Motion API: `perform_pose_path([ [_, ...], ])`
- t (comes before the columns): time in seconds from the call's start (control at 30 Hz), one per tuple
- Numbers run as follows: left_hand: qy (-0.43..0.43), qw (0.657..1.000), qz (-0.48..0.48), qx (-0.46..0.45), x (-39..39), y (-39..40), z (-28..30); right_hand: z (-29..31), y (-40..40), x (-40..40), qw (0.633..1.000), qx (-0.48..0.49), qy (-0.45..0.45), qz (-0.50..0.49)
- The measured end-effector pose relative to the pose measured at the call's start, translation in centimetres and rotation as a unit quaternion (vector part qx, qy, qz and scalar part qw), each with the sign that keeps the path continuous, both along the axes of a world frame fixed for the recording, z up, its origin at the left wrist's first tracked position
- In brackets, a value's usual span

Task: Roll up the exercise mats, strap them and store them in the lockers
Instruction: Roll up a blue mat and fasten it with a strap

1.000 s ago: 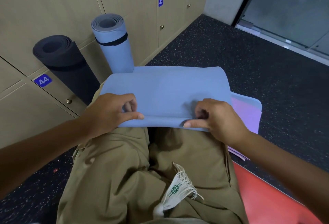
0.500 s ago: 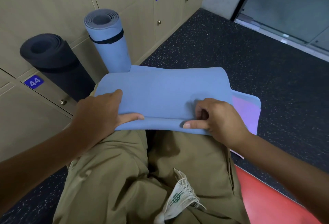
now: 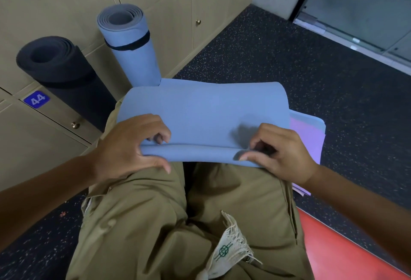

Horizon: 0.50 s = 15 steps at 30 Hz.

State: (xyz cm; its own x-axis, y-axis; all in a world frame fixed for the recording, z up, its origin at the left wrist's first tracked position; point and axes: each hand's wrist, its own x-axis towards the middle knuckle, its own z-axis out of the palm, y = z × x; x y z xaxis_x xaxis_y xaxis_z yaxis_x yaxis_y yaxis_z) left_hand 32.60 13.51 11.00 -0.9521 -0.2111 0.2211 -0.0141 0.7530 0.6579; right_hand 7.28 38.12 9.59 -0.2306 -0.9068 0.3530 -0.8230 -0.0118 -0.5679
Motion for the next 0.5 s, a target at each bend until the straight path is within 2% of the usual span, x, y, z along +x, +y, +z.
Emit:
perform_pose_path([
  [0.1, -0.001, 0.997, -0.054, -0.05, -0.2, -0.5, -0.2, -0.3, 0.5, -0.2, 0.993, -0.043, 0.098, 0.049],
  [0.2, -0.023, 0.995, -0.066, -0.072, -0.5, -0.9, 0.0, 0.0, 0.2, -0.7, 0.983, -0.045, 0.155, 0.089],
  [0.33, -0.021, 0.994, -0.053, -0.091, -0.6, -0.9, 0.3, 0.2, -0.3, -0.9, 0.978, -0.064, 0.178, 0.088],
  [0.5, -0.034, 0.981, -0.013, -0.192, -1.0, 0.0, 0.9, 0.5, 0.0, -1.0, 0.979, -0.034, 0.182, 0.081],
])
